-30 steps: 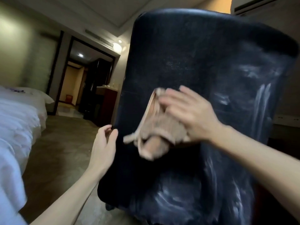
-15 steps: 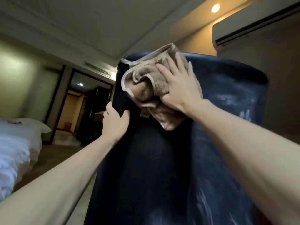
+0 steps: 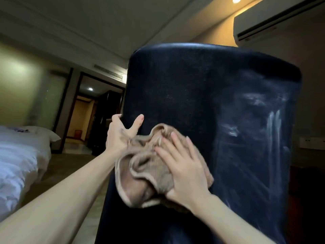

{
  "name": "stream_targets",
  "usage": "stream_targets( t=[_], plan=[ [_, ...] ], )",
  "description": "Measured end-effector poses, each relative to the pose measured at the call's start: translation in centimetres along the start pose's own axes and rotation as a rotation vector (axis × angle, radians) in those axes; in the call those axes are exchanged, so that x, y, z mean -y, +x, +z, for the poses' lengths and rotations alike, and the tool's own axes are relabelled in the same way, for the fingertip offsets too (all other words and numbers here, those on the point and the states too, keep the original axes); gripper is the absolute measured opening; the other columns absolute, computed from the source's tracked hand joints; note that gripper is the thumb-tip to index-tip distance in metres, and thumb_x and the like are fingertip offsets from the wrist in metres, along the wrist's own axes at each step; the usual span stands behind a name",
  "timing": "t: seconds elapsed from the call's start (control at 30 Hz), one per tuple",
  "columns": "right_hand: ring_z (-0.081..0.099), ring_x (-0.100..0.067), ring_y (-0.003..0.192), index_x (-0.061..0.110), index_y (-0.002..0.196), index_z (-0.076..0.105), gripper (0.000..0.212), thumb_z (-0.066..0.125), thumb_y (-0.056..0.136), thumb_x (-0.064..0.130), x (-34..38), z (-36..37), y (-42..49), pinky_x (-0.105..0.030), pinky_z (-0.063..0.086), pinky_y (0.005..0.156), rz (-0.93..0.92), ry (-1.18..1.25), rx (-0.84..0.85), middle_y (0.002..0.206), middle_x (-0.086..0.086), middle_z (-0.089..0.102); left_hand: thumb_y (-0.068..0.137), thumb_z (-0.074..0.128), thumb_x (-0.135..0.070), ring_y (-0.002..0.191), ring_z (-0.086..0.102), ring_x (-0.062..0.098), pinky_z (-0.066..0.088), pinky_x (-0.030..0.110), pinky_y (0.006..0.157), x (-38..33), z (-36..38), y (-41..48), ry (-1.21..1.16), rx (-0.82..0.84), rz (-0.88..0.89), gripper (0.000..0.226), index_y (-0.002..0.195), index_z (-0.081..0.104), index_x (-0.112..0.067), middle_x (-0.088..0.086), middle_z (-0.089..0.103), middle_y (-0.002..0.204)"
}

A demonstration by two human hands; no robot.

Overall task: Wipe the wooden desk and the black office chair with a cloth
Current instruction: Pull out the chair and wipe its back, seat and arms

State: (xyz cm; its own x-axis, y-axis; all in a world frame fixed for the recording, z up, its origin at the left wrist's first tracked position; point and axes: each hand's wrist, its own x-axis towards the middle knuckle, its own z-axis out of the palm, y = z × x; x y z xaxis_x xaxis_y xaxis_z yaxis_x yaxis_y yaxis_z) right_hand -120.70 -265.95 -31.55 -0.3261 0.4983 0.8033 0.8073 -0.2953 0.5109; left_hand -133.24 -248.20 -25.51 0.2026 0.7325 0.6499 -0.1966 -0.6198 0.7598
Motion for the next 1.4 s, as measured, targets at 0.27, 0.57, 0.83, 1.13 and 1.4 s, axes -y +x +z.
stream_targets(
  t=[0.27, 0.57, 0.83, 1.13, 1.4],
  plan=[
    [0.042, -0.027, 0.148, 0.021, 0.129, 0.071, 0.049, 0.068, 0.085, 0.041, -0.1, 1.0, -3.5, -0.056, 0.037, 0.115, -0.224, -0.074, -0.049, 0.147, -0.003, 0.059, 0.084, 0.064, -0.075, 0.116, 0.062, 0.022, 0.05, 0.048, 0.103, 0.8, 0.3, -1.4, -0.099, -0.044, -0.014, 0.073, 0.132, 0.049, -0.023, -0.002, 0.061, 0.129],
    [0.049, -0.035, 0.139, 0.017, 0.131, 0.066, 0.042, 0.061, 0.089, 0.019, -8.8, -9.6, 7.2, -0.054, 0.029, 0.119, 0.043, -0.325, -0.393, 0.143, -0.004, 0.061, 0.087, 0.056, -0.078, 0.103, 0.065, 0.015, 0.054, 0.043, 0.096, 6.1, 1.0, -5.4, -0.193, -0.011, -0.134, 0.06, 0.119, 0.059, -0.026, -0.007, 0.067, 0.112],
    [0.027, -0.032, 0.153, 0.021, 0.153, 0.046, 0.083, 0.063, 0.075, -0.006, -4.9, -6.0, 9.3, -0.051, 0.017, 0.126, 0.398, -0.176, -0.281, 0.163, -0.007, 0.036, 0.099, 0.042, -0.068, 0.114, 0.06, 0.013, 0.046, 0.042, 0.106, 6.7, 1.2, -6.9, -0.346, -0.052, -0.241, 0.054, 0.129, 0.059, -0.026, -0.011, 0.064, 0.119],
    [0.057, -0.031, 0.134, 0.02, 0.123, 0.073, 0.034, 0.071, 0.089, 0.018, 0.2, -0.6, 6.7, -0.052, 0.04, 0.115, -0.242, -0.152, -0.04, 0.138, -0.003, 0.066, 0.107, 0.035, -0.053, 0.129, 0.06, 0.026, 0.041, 0.046, 0.116, 8.3, -0.5, -6.1, -0.758, 0.034, -0.356, 0.06, 0.131, 0.066, -0.008, 0.011, 0.069, 0.131],
    [0.048, -0.031, 0.14, 0.021, 0.134, 0.065, 0.039, 0.057, 0.096, 0.02, 0.6, -3.2, 13.8, -0.047, 0.031, 0.12, 0.002, -0.121, -0.262, 0.146, -0.002, 0.059, 0.103, 0.032, -0.066, 0.114, 0.068, 0.023, 0.052, 0.045, 0.102, 10.0, -0.9, -9.1, -0.842, 0.084, -0.493, 0.066, 0.129, 0.067, -0.017, 0.002, 0.077, 0.111]
  ],
)
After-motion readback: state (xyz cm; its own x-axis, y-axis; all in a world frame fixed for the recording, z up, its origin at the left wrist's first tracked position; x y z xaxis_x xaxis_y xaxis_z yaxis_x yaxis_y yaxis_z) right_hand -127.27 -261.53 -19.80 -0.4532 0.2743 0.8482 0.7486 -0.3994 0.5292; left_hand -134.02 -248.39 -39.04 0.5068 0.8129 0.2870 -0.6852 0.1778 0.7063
